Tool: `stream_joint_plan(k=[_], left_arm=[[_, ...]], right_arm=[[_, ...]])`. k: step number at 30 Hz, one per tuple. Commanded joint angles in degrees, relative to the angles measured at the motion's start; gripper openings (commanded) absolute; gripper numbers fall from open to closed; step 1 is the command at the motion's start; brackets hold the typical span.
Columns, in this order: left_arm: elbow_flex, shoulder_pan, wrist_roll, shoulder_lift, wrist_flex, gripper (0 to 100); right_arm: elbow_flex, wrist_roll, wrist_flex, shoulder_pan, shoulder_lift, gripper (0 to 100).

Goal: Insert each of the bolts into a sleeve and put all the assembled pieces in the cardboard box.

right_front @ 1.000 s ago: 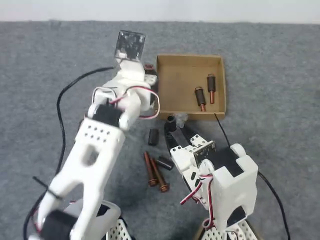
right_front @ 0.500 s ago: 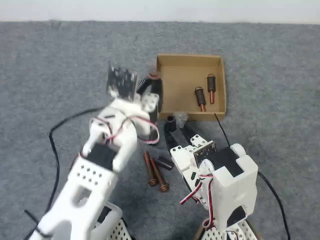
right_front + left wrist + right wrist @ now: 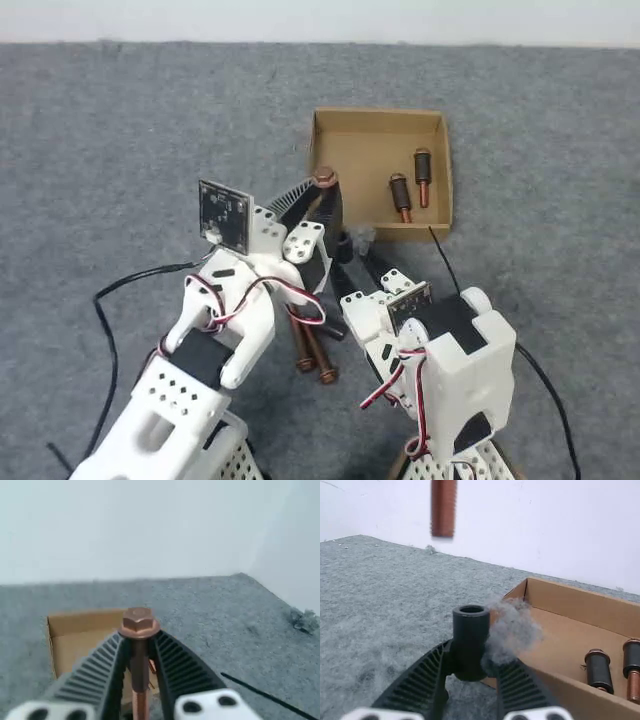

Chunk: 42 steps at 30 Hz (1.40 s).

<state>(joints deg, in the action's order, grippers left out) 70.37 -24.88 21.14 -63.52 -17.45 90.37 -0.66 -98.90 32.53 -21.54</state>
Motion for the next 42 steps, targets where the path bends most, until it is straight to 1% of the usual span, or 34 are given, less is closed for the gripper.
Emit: stream_joint_plan(k=[1, 4, 7, 10, 16, 30, 34, 42], left_arm=[[-0.31, -0.26, 0.62, -2.29, 2.46, 1], [1.54, -0.09, -2.37, -2.2, 5.89, 1], [5.67, -0.26, -5.27, -1.85, 13.36, 1], [7.43, -0.18, -6.24, 1.05, 19.78, 1], [7.16, -0.18, -6.24, 9.76, 25.14, 1], [9.1, 0.09, -6.15, 10.11, 25.58, 1], [9.71, 0.0, -6.07, 10.11, 25.58, 1], [10.07, -0.18, -5.98, 10.11, 25.58, 1]], right_arm=[[-1.05, -1.05, -1.1, 1.01, 0.48, 0.6], [-1.05, -1.05, -1.1, 1.19, 0.48, 0.6], [-0.35, -1.05, -1.1, 2.51, 0.48, 0.6], [-0.26, -1.05, -1.1, 2.77, 0.48, 0.6], [-0.26, -1.05, -1.1, 2.59, 0.48, 0.6], [-0.26, -0.97, -1.89, 2.42, 0.57, 0.6], [-0.7, -0.88, -1.89, 0.92, 0.57, 0.6], [-0.97, -0.88, -1.89, 0.92, 0.57, 0.6]])
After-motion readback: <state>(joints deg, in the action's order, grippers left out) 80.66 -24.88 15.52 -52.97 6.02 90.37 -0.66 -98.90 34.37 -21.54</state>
